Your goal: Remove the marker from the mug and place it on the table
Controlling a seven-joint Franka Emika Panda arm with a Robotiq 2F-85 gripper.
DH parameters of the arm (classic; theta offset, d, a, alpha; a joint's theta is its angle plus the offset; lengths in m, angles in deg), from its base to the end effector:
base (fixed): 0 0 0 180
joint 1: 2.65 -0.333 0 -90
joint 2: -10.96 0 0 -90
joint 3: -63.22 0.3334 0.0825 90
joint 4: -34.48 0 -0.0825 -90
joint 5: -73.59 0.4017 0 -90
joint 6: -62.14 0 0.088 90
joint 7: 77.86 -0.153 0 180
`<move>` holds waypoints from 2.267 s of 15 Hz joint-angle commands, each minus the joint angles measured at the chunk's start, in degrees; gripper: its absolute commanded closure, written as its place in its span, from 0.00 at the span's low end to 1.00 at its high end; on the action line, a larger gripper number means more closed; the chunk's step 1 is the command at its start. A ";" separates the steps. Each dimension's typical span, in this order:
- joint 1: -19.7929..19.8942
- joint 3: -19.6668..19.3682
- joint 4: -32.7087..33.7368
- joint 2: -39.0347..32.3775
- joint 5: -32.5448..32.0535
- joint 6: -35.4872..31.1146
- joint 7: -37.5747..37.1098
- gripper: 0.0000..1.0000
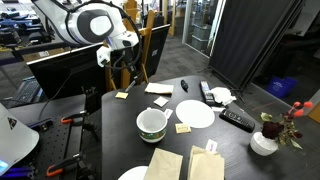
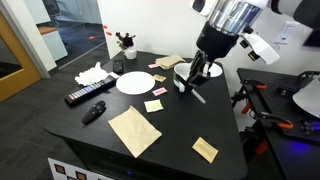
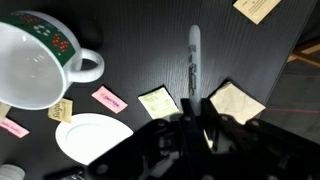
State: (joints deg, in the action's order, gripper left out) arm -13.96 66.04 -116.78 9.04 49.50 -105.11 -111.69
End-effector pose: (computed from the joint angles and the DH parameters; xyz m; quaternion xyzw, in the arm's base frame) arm 0.4476 0.1348 0.2132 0.9899 0.0273 0.1380 0.0151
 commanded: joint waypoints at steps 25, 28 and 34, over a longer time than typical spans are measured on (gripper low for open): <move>-3.88 0.26 14.96 -18.84 6.04 13.07 16.37 0.96; -4.93 -0.49 16.60 -21.22 6.63 13.19 16.74 0.96; -8.28 -3.35 16.62 -20.64 5.50 13.02 14.51 0.37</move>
State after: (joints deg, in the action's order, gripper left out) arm -19.82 64.68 -100.35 -12.97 56.01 -93.15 -94.36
